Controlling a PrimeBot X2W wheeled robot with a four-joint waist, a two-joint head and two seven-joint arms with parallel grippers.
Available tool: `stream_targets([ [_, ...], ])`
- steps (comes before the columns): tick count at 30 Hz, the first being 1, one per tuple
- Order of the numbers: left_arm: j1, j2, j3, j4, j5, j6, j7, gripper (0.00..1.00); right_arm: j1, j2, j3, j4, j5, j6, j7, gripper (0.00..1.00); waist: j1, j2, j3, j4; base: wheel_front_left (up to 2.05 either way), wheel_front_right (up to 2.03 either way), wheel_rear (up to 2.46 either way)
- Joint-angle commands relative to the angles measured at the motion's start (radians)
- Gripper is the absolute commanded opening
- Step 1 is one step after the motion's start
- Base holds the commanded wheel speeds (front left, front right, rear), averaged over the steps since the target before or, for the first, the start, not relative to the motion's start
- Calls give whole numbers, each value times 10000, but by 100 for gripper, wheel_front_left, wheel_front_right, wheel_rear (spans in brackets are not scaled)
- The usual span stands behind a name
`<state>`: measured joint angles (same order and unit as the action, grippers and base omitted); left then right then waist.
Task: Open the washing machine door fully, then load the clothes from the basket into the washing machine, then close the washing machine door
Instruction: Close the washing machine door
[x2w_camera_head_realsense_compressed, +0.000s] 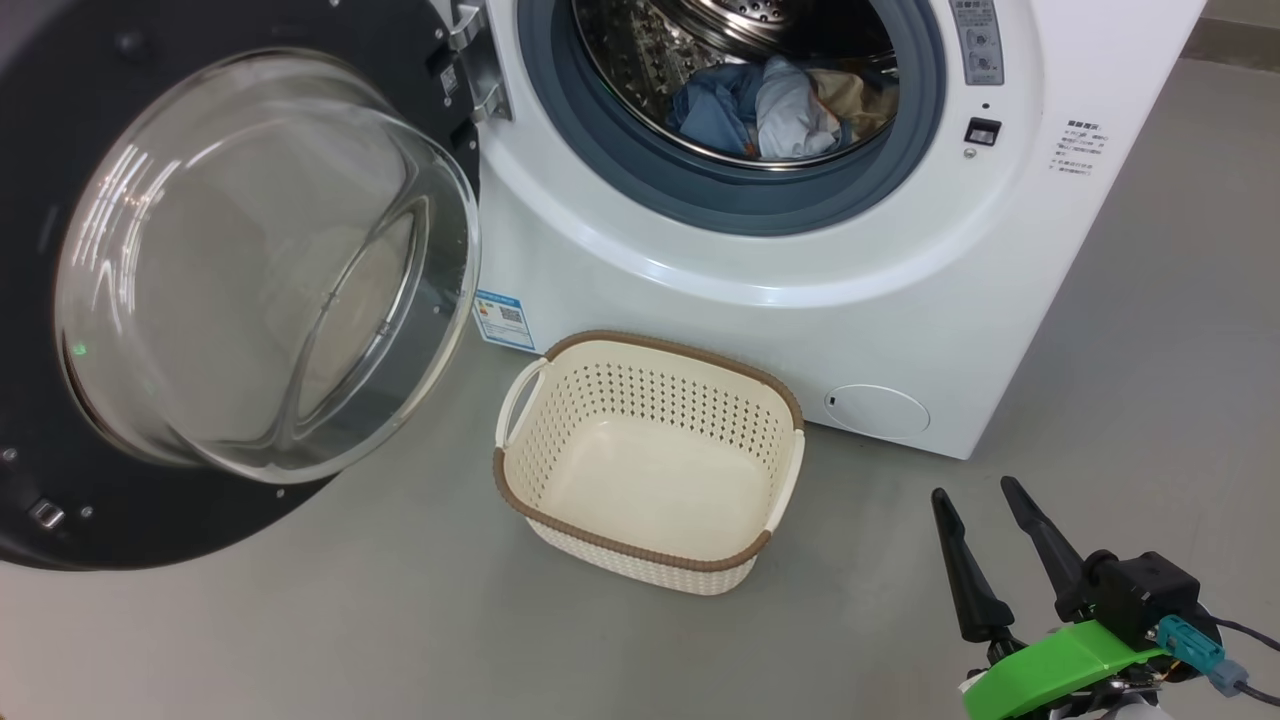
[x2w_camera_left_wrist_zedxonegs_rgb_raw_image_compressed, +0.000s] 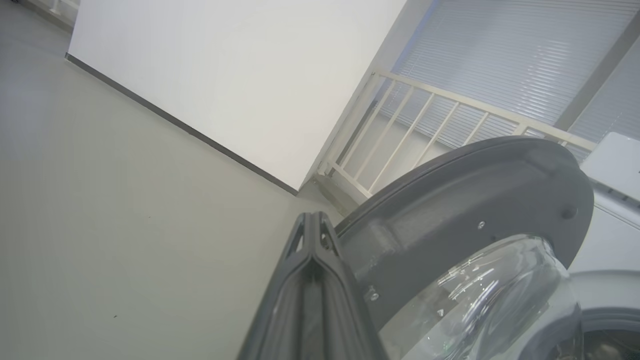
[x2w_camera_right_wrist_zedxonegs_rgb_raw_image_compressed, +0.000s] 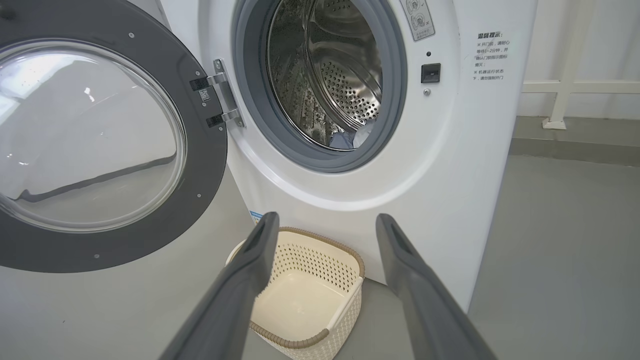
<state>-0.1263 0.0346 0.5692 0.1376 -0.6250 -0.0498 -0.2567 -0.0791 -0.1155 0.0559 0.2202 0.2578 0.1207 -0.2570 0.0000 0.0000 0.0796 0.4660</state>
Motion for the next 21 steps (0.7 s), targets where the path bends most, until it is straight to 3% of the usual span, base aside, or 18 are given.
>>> stream_targets([
  [1, -558, 496, 471, 20, -388, -84, -8, 0, -181, -43, 269, -255, 86, 100, -48, 100, 0, 0, -12, -29, 0, 0, 0],
  [11, -2625, 2289, 1897, 2498, -2920, -325, 1196, 0, -258, -266, 293, -349, 69, 100, 20, 100, 0, 0, 163, -279, 0, 0, 0],
  [21, -4222, 3909, 2611, 4477, -5117, -447, 3518, 0, -241, -463, 234, -601, 61, 100, 202, 100, 0, 0, 390, -485, 0, 0, 0],
])
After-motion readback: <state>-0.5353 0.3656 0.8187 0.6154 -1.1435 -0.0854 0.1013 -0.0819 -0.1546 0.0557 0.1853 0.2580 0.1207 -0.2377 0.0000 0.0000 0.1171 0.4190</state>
